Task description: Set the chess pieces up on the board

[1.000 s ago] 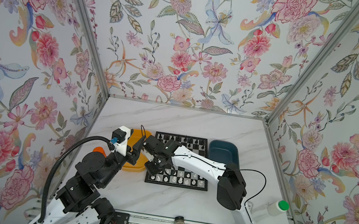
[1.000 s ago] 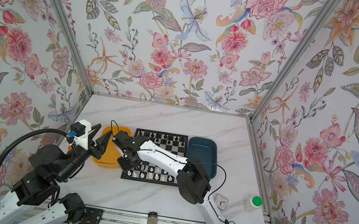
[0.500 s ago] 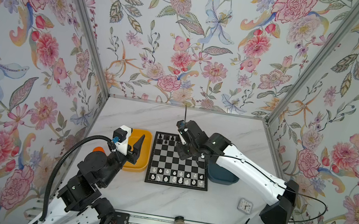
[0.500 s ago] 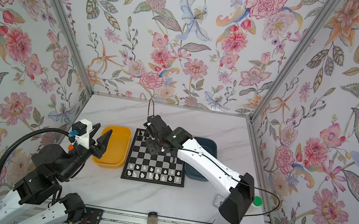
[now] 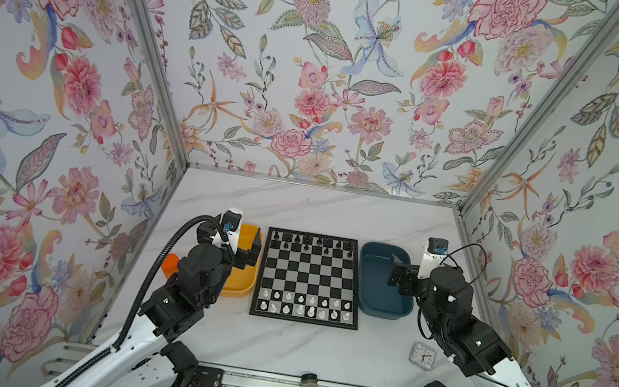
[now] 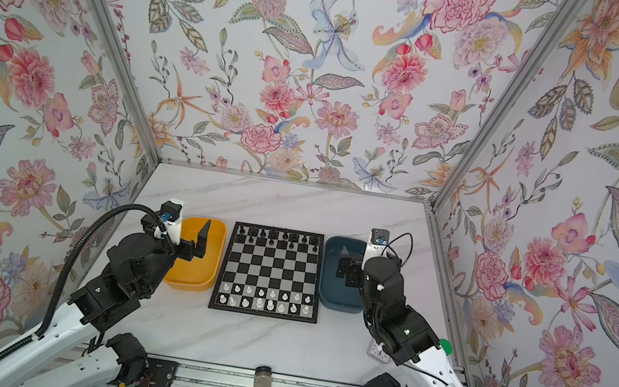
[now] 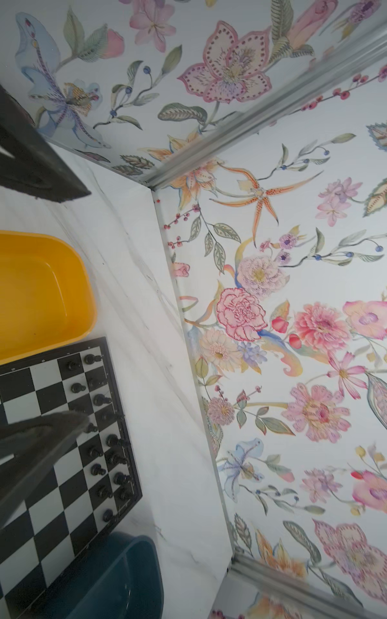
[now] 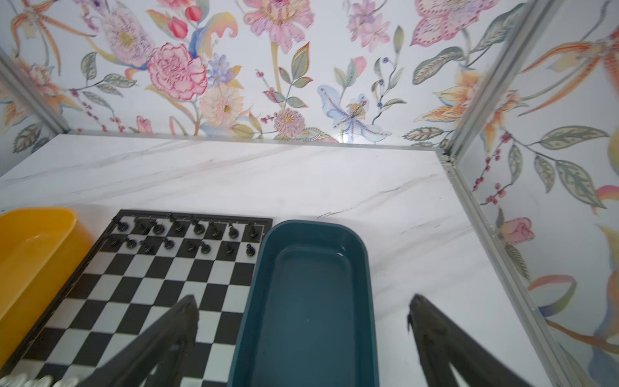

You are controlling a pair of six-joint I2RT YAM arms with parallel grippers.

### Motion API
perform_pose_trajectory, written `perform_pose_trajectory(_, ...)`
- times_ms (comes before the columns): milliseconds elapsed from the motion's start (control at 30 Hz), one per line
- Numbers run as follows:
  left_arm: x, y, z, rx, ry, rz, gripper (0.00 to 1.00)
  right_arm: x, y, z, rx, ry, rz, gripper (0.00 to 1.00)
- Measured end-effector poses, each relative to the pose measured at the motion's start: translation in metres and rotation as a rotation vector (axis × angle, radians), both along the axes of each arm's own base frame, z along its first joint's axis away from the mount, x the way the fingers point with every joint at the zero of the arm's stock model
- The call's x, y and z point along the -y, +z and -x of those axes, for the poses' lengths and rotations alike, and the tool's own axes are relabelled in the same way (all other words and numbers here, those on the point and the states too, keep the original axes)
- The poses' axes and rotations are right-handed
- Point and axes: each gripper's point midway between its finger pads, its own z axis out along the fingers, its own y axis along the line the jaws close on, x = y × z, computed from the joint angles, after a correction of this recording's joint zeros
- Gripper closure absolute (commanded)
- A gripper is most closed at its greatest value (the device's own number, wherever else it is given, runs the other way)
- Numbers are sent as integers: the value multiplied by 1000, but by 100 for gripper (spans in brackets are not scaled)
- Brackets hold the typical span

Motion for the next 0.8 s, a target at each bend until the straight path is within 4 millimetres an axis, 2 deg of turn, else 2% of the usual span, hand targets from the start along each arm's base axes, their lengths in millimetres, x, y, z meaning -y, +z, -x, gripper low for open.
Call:
perform_pose_trajectory(133,-34,-30,-21,-34,149,-7,1,22,-35,-11,65,-61,73,1)
perform_pose_trajectory(267,-62,-63,-28,-40,260,-17,1,43,-75,-24,50,-118,158,1)
perform_pose_trajectory(467,-92,-98,-27,0,360,-34,1,89,-98,-42,73,-240,147,1)
perform_pose_trajectory(533,-109,-115,-22,9,408,-34,1,100,-109,-44,77,-262,128,1)
perform_pose_trajectory(667,-129,-141,-12,20,454,-25,1,110,-132,-49,55,-268,111,1)
perform_pose_trajectory(800,-127,-146,-13,53,421,-12,1,103,-140,-59,62,-231,98,1)
